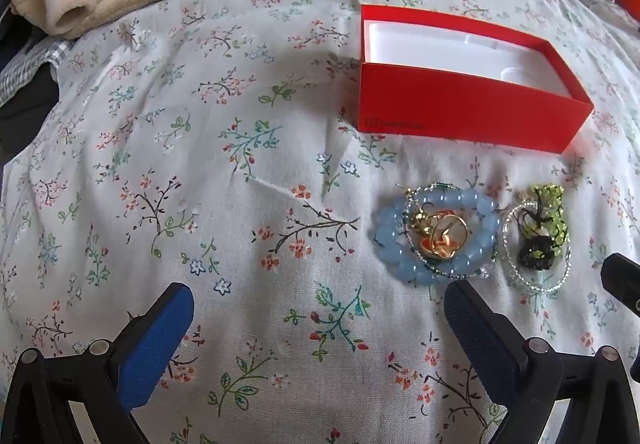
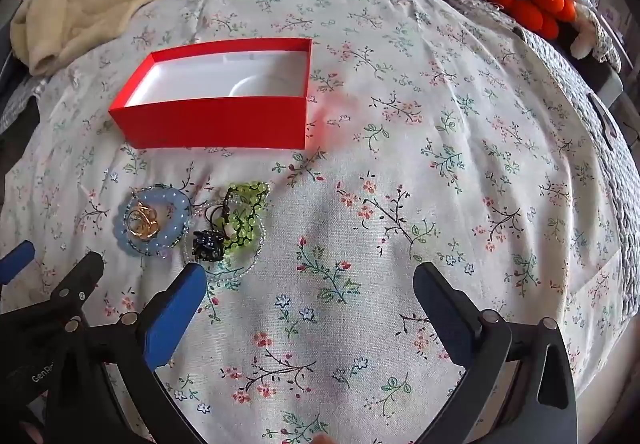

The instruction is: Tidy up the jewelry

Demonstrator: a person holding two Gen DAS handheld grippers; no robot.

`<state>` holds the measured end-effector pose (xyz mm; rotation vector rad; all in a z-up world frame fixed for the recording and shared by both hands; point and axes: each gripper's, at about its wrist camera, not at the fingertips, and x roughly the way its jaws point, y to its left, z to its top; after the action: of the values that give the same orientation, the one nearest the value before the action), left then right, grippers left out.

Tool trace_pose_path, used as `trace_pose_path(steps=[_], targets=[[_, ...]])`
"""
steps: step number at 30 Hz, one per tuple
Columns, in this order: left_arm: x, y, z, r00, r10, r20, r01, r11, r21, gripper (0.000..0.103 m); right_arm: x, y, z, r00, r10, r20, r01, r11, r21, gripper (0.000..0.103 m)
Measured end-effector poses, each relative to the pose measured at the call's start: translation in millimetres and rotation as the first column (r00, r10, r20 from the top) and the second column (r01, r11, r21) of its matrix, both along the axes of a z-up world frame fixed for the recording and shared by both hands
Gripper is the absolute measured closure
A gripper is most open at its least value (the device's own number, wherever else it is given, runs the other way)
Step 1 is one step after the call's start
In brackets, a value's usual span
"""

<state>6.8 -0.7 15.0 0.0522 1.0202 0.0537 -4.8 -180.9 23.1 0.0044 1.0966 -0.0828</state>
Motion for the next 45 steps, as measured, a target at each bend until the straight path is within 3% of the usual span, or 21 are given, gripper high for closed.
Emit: trace_pose_path(steps=[45], targets=[[1,3,9,1.000,-0.008,0.014,0.008,1.000,0.002,0.000,1,-5,-3,1.000,-0.002,0.001,0.002,1.000,0.000,0.000]])
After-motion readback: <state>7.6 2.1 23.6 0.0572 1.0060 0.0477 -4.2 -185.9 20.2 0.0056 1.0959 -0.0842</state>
